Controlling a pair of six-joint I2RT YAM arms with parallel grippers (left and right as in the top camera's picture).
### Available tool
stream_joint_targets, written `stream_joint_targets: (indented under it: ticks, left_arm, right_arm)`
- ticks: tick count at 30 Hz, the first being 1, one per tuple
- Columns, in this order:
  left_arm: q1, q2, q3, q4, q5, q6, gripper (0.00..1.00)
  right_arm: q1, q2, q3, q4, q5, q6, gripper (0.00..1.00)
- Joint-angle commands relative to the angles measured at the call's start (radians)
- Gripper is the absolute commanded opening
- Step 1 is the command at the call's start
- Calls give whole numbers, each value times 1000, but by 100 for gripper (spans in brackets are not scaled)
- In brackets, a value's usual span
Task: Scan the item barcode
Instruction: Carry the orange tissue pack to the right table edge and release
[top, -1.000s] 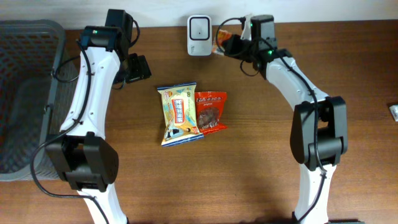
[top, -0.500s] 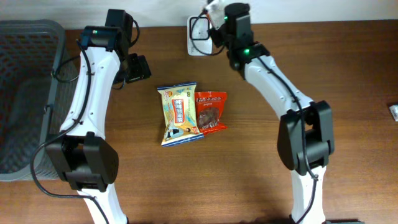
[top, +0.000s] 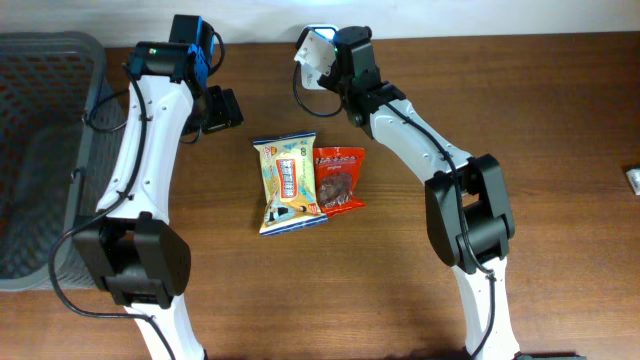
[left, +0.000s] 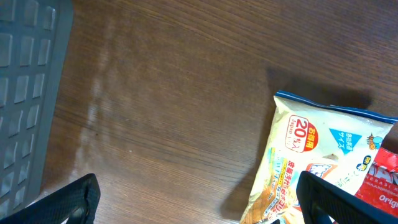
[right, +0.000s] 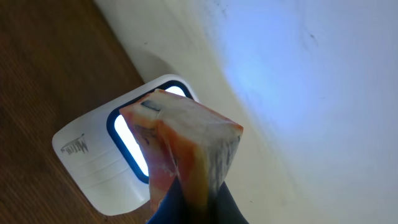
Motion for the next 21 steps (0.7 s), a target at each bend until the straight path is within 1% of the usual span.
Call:
stream_joint_targets:
  ticks: [1, 2, 4, 8, 12, 13, 14, 18, 21]
  left_arm:
    - [-1, 0, 0, 0, 3, -9, 99]
    - [-1, 0, 0, 0, 4, -9, 99]
    - [-1, 0, 0, 0, 4, -9, 99]
    - [-1, 0, 0, 0, 4, -9, 99]
    - [-1, 0, 0, 0, 4, -9, 99]
    - [-1, 0, 0, 0, 4, -9, 99]
    - [-1, 0, 0, 0, 3, -9, 99]
    - [-1, 0, 0, 0, 4, -9, 99]
    - [-1, 0, 1, 0, 4, -9, 99]
  right_arm:
    - [10, 11, 16, 21, 12, 97, 4]
    - [9, -2, 18, 21, 26, 148, 4]
    - [-1, -35, 18, 29, 81, 197, 4]
    - [-79, -120, 18, 23, 196, 429, 4]
    - [-260, -189, 18, -173, 198, 747, 4]
    - [-309, -192, 18, -240, 197, 776, 5]
    - [-369, -192, 18, -334, 200, 777, 4]
    - [-552, -190, 18, -616, 216, 795, 4]
    - [-692, -186, 17, -759, 215, 796, 4]
